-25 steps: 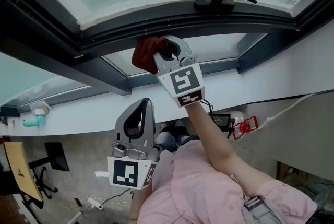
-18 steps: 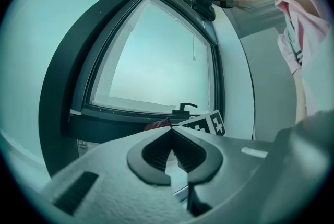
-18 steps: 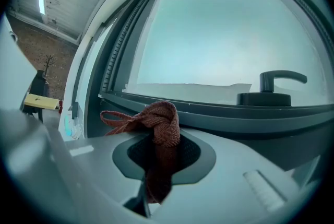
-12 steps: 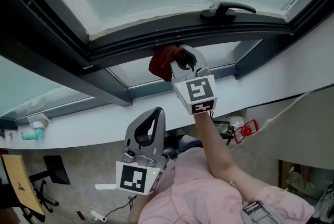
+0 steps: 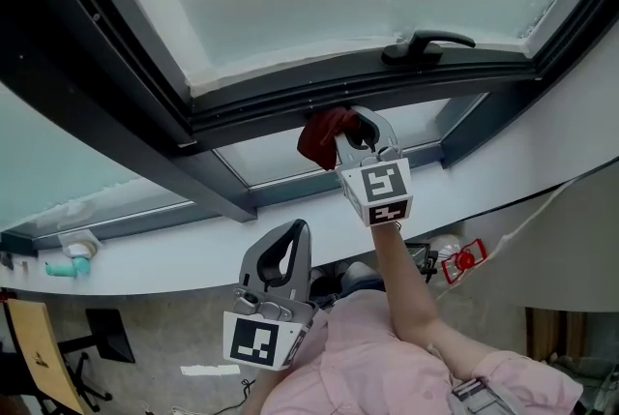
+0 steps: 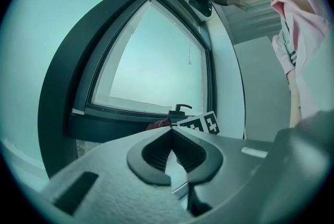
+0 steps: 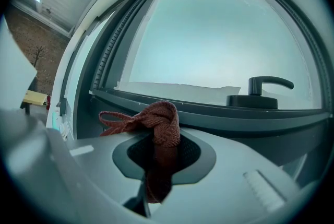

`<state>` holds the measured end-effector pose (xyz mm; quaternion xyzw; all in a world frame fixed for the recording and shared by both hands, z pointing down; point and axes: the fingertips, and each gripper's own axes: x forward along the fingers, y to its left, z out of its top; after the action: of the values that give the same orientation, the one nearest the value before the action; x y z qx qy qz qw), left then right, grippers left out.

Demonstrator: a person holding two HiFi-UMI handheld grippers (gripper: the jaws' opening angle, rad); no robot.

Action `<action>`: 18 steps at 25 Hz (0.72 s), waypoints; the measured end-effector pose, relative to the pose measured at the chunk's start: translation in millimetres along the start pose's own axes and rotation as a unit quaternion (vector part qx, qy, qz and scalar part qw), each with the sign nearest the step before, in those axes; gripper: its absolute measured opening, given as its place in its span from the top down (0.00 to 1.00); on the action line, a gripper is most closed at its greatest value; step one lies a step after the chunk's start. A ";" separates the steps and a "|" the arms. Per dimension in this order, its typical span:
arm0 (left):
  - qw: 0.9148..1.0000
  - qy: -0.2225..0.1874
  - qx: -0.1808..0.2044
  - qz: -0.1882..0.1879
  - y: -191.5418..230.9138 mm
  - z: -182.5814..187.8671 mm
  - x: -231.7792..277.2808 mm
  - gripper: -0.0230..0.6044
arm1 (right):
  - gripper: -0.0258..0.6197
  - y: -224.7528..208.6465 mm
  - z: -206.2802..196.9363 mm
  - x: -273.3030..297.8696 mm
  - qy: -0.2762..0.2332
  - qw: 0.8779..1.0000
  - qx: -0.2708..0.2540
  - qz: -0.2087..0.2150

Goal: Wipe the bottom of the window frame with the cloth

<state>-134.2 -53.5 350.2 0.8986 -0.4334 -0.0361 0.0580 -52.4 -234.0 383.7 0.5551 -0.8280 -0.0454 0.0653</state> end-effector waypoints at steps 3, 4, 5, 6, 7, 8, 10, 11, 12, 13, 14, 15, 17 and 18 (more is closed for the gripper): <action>1.000 -0.005 0.005 -0.002 1.1 3.3 2.4 0.96 | 0.86 -2.4 1.4 0.5 0.005 1.000 -0.015 -0.003; 1.000 -0.010 0.001 -0.001 1.0 5.5 3.7 0.96 | 0.86 -3.5 1.6 0.2 0.006 1.000 -0.021 -0.004; 1.000 -0.011 -0.001 -0.001 1.1 6.3 4.4 0.96 | 0.86 -4.0 1.6 -0.1 0.007 1.000 -0.024 -0.006; 1.000 -0.009 -0.001 -0.001 1.7 5.5 4.4 0.96 | 0.86 -3.9 1.2 -0.3 0.007 1.000 -0.023 -0.006; 1.000 -0.005 -0.001 0.000 2.8 4.1 4.0 0.96 | 0.86 -3.4 1.0 -0.2 0.007 1.000 -0.021 -0.007; 1.000 0.002 0.002 -0.001 3.8 1.3 3.0 0.96 | 0.86 -2.9 0.9 0.0 0.006 1.000 -0.019 -0.007; 1.000 0.013 0.015 -0.006 5.2 -3.2 1.1 0.96 | 0.86 -2.8 1.0 0.3 0.005 1.000 -0.018 -0.008; 1.000 0.013 0.018 -0.006 6.0 -2.9 0.8 0.96 | 0.86 -3.3 0.9 0.1 0.005 1.000 -0.017 -0.009; 1.000 0.012 0.019 -0.005 6.7 -2.4 0.5 0.96 | 0.86 -4.7 0.3 -0.4 0.005 1.000 -0.015 -0.012; 1.000 0.011 0.019 -0.004 7.3 -2.1 0.4 0.96 | 0.86 -7.8 -0.8 -1.4 0.006 1.000 -0.013 -0.018; 1.000 0.010 0.017 -0.004 7.6 -1.9 0.4 0.96 | 0.86 -13.4 -2.5 -3.2 0.007 1.000 -0.008 -0.028; 1.000 0.010 0.016 -0.005 7.7 -2.0 0.5 0.96 | 0.86 -21.7 -4.7 -5.9 0.008 0.999 0.000 -0.042; 1.000 0.011 0.013 -0.006 7.8 -2.8 0.6 0.96 | 0.86 -43.0 -9.6 -13.0 0.010 0.997 0.019 -0.068; 1.000 0.012 0.012 -0.007 7.9 -3.4 0.8 0.96 | 0.86 -53.4 -11.9 -16.5 0.010 0.996 0.028 -0.080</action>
<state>-139.4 -58.7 354.7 0.9025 -0.4271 -0.0207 0.0521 4.4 -239.0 386.6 0.6214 -0.7812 -0.0219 0.0546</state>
